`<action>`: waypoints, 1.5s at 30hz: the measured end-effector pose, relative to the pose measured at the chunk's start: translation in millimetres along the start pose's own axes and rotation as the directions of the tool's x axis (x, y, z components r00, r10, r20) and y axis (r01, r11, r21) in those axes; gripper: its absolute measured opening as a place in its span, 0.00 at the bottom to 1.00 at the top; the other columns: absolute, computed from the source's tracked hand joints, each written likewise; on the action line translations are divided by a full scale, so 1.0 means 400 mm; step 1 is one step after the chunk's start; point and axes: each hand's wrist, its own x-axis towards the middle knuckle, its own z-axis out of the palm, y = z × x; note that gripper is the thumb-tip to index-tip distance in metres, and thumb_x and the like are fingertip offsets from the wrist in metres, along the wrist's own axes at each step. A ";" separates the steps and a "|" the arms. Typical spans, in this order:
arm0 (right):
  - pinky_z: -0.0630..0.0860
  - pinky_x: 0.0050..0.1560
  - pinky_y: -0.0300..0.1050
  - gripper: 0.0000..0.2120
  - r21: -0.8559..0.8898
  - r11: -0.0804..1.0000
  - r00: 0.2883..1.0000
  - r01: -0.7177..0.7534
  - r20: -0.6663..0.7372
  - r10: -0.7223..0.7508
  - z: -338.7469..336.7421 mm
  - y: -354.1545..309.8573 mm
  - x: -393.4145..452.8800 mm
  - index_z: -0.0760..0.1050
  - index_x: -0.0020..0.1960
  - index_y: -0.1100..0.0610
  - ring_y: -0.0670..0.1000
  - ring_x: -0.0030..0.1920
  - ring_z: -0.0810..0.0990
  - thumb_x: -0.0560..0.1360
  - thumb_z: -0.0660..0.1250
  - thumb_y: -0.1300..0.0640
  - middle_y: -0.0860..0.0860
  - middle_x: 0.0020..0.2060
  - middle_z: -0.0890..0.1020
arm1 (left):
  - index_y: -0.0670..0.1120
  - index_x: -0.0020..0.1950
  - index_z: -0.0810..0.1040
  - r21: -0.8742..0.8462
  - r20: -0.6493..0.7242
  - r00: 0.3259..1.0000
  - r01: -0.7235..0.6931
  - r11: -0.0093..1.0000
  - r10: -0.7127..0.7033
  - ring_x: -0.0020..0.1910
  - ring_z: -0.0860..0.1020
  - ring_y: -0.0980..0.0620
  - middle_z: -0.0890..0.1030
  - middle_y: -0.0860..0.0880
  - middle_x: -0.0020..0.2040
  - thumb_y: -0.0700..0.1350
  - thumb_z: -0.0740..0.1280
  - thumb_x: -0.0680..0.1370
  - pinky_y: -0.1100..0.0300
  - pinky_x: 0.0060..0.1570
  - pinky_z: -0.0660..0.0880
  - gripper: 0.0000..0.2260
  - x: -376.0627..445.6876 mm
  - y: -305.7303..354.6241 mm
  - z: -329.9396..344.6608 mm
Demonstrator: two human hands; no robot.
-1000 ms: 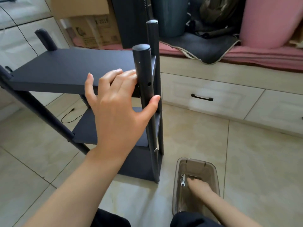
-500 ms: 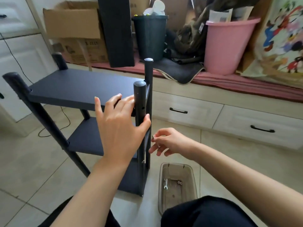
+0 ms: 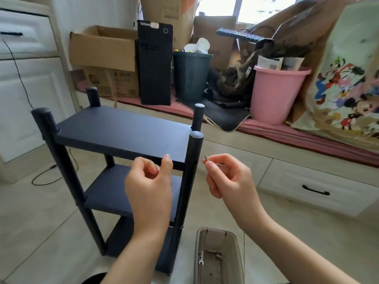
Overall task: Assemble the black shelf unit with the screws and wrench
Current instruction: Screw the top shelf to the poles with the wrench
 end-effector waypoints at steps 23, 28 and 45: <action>0.77 0.32 0.40 0.11 -0.145 0.976 0.986 0.162 -0.017 -0.166 0.021 -0.001 0.000 0.74 0.37 0.51 0.54 0.29 0.83 0.75 0.73 0.61 0.54 0.30 0.83 | 0.49 0.51 0.84 -0.334 0.492 0.803 0.532 0.778 -0.338 0.46 0.86 0.55 0.87 0.51 0.46 0.56 0.72 0.67 0.68 0.38 0.78 0.16 0.003 -0.012 0.020; 0.81 0.42 0.42 0.06 -0.117 0.972 0.975 0.206 0.105 -0.194 0.017 -0.005 -0.004 0.81 0.49 0.60 0.54 0.40 0.87 0.77 0.68 0.68 0.53 0.40 0.86 | 0.43 0.54 0.83 -0.402 0.571 0.748 0.614 0.679 -0.338 0.41 0.86 0.54 0.87 0.48 0.44 0.50 0.71 0.69 0.68 0.34 0.78 0.17 0.012 -0.001 0.017; 0.83 0.44 0.48 0.09 -0.035 0.983 0.980 0.181 0.089 -0.178 -0.005 0.004 -0.004 0.82 0.48 0.61 0.56 0.41 0.86 0.77 0.66 0.71 0.56 0.42 0.86 | 0.45 0.54 0.84 -0.318 0.594 0.763 0.514 0.797 -0.255 0.50 0.85 0.52 0.87 0.48 0.49 0.56 0.70 0.70 0.69 0.42 0.78 0.19 0.030 -0.010 0.007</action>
